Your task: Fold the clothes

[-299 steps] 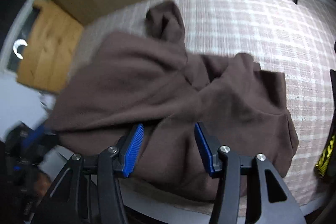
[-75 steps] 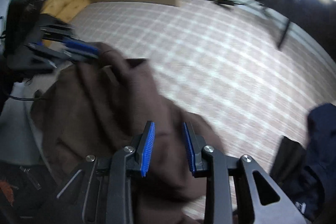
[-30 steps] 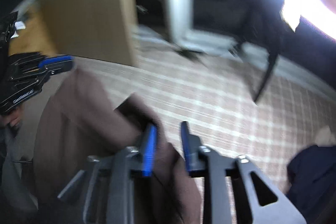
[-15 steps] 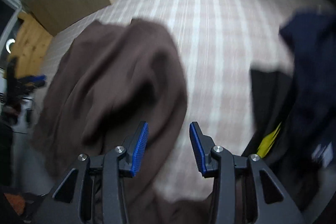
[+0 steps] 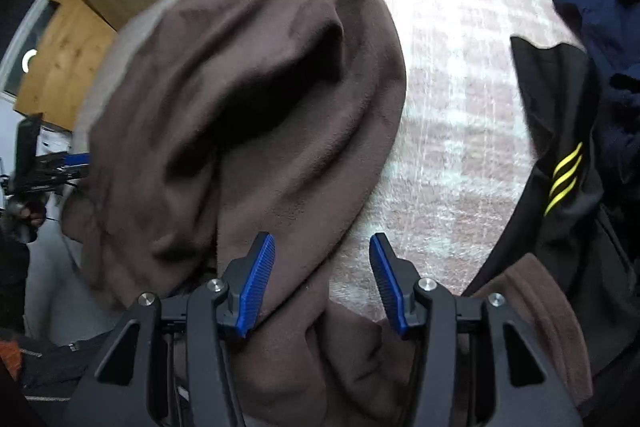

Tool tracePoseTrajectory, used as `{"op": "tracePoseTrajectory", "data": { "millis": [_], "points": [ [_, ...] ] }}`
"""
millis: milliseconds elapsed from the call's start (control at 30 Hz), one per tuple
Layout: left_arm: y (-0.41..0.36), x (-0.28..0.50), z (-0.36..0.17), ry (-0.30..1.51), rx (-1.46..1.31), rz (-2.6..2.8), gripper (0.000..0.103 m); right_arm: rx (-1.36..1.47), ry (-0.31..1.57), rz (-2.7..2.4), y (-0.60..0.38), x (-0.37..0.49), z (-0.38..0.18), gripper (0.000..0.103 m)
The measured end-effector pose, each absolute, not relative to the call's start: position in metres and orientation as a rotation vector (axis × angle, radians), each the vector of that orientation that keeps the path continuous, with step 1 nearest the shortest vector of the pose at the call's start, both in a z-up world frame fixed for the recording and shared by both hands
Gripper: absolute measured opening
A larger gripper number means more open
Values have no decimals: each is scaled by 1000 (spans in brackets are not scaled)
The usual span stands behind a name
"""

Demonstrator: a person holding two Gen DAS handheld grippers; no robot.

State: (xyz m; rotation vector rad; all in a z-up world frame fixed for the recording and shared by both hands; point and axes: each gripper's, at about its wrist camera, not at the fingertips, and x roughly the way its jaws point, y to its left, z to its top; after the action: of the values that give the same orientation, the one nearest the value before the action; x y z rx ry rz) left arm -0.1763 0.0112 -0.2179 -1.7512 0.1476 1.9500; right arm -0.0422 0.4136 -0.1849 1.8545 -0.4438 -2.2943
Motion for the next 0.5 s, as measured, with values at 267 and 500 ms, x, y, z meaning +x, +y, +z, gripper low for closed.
{"op": "tracePoseTrajectory", "data": {
  "millis": [267, 500],
  "points": [
    [14, -173, -193, 114, -1664, 2036, 2, 1756, -399, -2355, 403, -35, -163, 6],
    [-22, -183, -132, 176, -1542, 2241, 2, 1593, -290, -2620, 428, -20, -90, 5]
  ]
}}
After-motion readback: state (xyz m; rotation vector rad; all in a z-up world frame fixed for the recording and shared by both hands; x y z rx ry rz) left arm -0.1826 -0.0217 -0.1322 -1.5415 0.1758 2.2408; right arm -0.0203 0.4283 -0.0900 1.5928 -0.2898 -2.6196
